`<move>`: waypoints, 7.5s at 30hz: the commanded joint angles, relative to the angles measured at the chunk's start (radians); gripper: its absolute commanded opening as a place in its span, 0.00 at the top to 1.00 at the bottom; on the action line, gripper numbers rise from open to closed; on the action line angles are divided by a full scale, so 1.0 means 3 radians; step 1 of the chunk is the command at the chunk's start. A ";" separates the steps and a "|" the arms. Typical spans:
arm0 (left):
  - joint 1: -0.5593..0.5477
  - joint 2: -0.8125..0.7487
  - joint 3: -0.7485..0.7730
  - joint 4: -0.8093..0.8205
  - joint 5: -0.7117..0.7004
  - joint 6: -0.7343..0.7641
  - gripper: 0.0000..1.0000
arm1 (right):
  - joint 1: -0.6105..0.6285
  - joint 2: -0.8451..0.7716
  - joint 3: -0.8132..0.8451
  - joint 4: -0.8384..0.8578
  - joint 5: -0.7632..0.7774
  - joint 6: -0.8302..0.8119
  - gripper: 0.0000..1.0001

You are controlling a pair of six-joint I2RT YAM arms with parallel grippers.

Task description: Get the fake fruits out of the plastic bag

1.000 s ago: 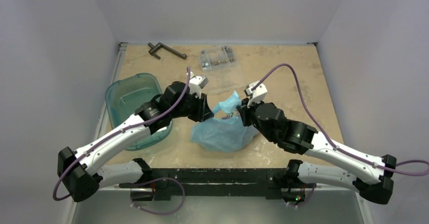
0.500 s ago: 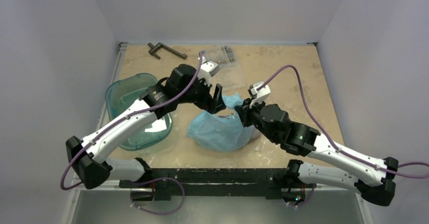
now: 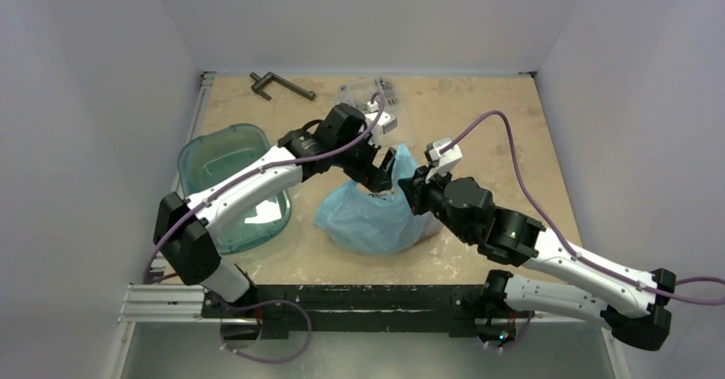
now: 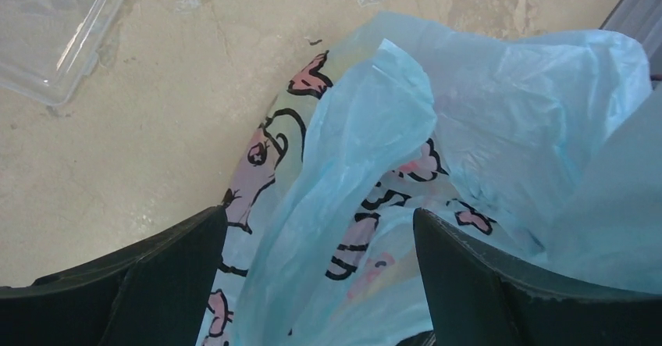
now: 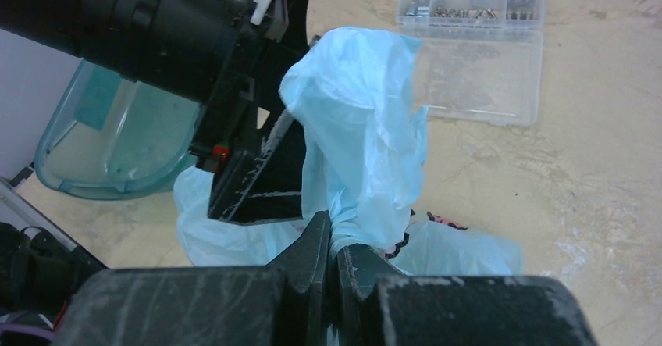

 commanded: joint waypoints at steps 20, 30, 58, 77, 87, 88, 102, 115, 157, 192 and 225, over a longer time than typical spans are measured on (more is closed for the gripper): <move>0.0596 -0.0232 0.0785 0.0544 -0.0031 -0.0643 1.00 | -0.1475 0.0628 0.0919 -0.0264 0.0525 0.0084 1.00; 0.0734 -0.0241 0.1223 0.0531 0.0455 -0.0650 1.00 | -0.1625 0.0969 0.1464 -0.0102 0.0186 -0.0165 1.00; 0.0408 -0.1771 -0.1889 0.1420 0.0889 -0.1412 0.92 | -0.1624 -0.0342 -0.0408 -0.0950 -0.2041 0.1678 0.01; 0.0034 -0.2032 -0.2260 0.1388 0.0808 -0.1500 0.82 | -0.1622 -0.0522 -0.1637 0.0465 -0.2120 0.2421 0.33; -0.0014 -0.2018 -0.2141 0.1103 0.0911 -0.1384 0.60 | -0.1621 -0.0623 -0.1682 0.1086 -0.2339 0.2436 0.29; -0.0015 -0.2022 -0.2096 0.1072 0.0911 -0.1371 0.54 | -0.1621 -0.0555 -0.1689 0.1183 -0.2404 0.2444 0.31; -0.0008 -0.1607 -0.0523 -0.0081 0.0317 -0.0602 0.20 | -0.1604 -0.0388 -0.1857 0.1368 -0.2666 0.2268 0.96; -0.0021 -0.0470 -0.0393 0.0063 0.0389 -0.0271 0.26 | -0.1603 -0.0594 -0.1824 0.1286 -0.2603 0.2262 1.00; 0.0001 -0.0152 -0.0632 0.0496 0.0364 -0.0294 0.25 | -0.1603 -0.0800 -0.1790 0.1194 -0.2554 0.2253 1.00; 0.0820 0.0294 0.0674 0.0550 0.0216 -0.0800 1.00 | -0.1603 -0.1207 -0.1760 -0.0429 -0.1013 0.2665 1.00; 0.0285 -0.1335 -0.0459 -0.0394 0.0086 -0.0655 0.25 | -0.1604 -0.0733 -0.1169 -0.0017 -0.2094 0.0831 0.14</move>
